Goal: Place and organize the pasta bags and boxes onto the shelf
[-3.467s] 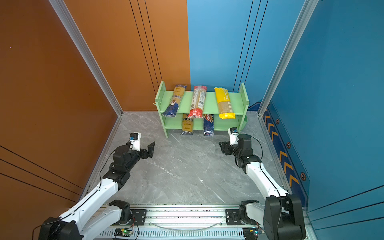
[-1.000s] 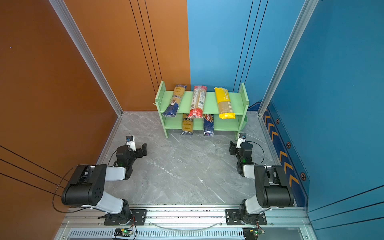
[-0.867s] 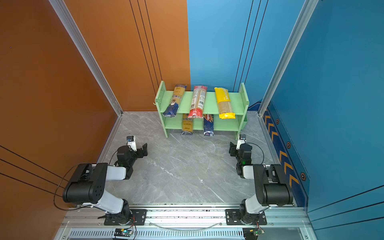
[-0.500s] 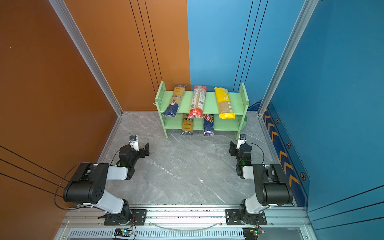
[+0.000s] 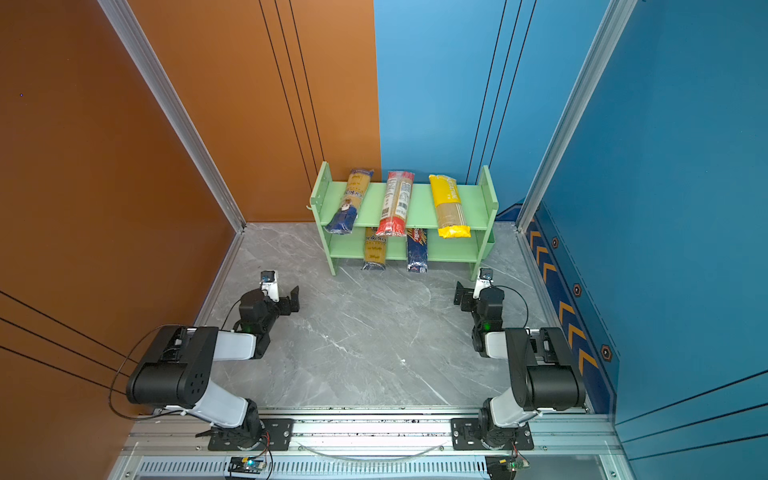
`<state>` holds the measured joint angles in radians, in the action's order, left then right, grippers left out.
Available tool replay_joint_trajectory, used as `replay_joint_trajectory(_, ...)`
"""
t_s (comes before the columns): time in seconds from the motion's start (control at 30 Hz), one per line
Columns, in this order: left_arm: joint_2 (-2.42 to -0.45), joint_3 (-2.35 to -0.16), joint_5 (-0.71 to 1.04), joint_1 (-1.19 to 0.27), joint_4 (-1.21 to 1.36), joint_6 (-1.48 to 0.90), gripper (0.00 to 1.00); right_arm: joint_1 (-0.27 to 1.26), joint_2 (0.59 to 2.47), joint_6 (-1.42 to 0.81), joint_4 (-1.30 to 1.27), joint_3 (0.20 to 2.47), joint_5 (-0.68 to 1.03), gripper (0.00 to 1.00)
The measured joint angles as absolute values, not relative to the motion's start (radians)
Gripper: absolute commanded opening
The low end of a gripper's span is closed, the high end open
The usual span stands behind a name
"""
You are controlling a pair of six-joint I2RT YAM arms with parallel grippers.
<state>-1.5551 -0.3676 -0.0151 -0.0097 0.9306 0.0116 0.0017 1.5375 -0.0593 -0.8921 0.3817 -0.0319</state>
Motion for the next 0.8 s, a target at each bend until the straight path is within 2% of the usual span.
replay_joint_trajectory(0.8,-1.555,-0.368,-0.024,-0.010,0.930,0.012,0.98,0.014,1.538,-0.060,-0.894,0.382,-0.084,1.00)
